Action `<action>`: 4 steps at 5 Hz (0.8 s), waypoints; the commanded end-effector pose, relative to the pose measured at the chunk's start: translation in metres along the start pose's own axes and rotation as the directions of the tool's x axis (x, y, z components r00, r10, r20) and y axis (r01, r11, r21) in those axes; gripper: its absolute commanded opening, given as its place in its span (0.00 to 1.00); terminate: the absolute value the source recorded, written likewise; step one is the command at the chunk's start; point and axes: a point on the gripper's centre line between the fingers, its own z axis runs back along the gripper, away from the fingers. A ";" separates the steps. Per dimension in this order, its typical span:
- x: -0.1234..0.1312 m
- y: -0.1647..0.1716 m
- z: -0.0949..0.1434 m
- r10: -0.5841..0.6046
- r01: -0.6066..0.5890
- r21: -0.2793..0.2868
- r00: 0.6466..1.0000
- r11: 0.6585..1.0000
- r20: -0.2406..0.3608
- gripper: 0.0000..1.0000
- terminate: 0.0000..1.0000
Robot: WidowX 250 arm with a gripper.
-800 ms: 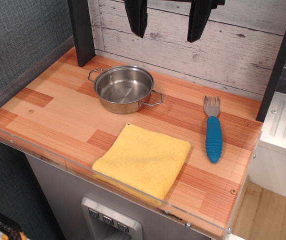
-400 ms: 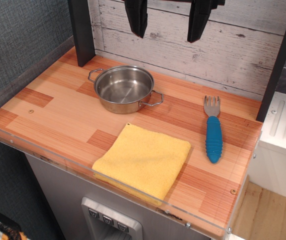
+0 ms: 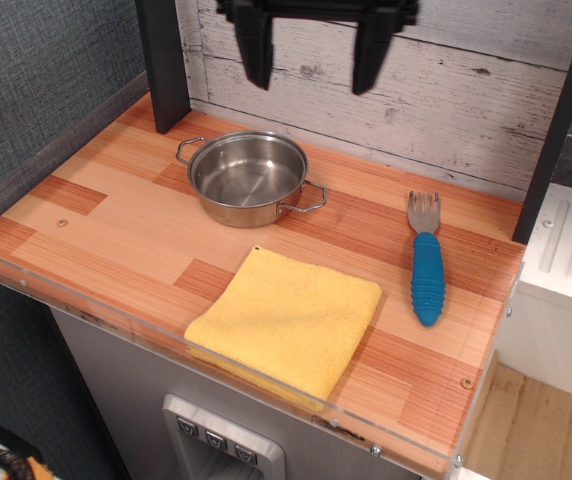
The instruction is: Move the pot to the far left front corner of the table
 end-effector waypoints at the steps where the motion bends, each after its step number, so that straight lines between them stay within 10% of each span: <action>1: 0.034 0.025 -0.039 0.134 -0.134 -0.011 0.991 0.991 0.003 1.00 0.00; 4: 0.072 0.004 -0.086 0.165 -0.168 0.057 0.985 0.984 0.052 1.00 0.00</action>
